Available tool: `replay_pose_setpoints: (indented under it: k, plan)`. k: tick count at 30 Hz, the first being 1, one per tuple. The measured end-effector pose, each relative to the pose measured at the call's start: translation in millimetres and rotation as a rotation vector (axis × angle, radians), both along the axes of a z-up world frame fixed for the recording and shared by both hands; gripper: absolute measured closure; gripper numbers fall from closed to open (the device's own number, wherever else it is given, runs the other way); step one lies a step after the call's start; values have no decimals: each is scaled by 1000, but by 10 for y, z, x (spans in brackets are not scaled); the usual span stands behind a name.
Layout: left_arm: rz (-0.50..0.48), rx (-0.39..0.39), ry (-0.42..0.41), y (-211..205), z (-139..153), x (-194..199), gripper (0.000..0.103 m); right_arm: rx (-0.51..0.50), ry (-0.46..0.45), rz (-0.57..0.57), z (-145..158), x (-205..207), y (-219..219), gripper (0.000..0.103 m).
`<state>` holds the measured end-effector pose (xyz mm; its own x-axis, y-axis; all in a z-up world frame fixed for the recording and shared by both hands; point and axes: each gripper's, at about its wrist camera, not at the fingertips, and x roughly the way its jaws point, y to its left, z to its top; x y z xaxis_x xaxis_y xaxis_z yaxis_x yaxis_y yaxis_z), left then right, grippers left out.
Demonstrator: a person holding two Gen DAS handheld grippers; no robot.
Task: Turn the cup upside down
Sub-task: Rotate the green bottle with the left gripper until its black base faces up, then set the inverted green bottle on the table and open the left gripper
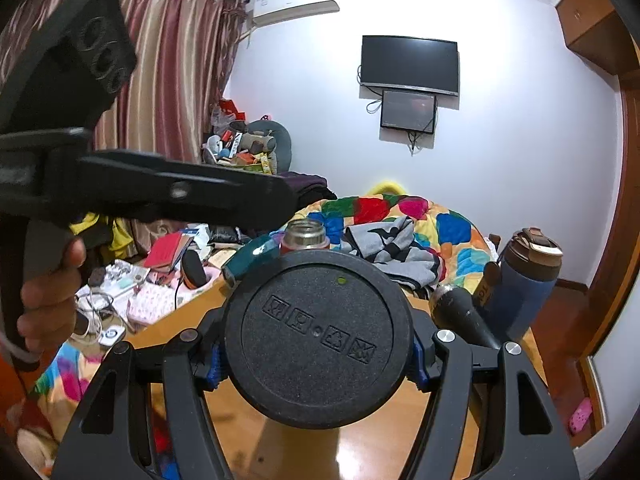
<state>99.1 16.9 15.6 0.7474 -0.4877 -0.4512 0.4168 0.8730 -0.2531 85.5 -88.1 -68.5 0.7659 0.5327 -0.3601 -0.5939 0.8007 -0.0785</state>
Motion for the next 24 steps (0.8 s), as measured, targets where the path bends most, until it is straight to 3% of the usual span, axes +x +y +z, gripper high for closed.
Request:
replay_pose_setpoints:
  k: [8, 12, 18, 21, 24]
  plan:
    - [41, 66, 58, 56, -34, 400, 34, 53, 24, -32, 81, 377, 195, 40]
    - [56, 48, 65, 141, -61, 532, 33, 67, 38, -40, 74, 518, 260, 40]
    - [148, 75, 36, 279, -118, 615, 32, 29, 119, -15, -205, 609, 352, 40]
    - [138, 44, 49, 331, -148, 630, 28, 24, 111, -21, -241, 575, 364, 40]
    - [149, 68, 33, 289, -135, 614, 27, 18, 124, -16, -247, 570, 352, 40]
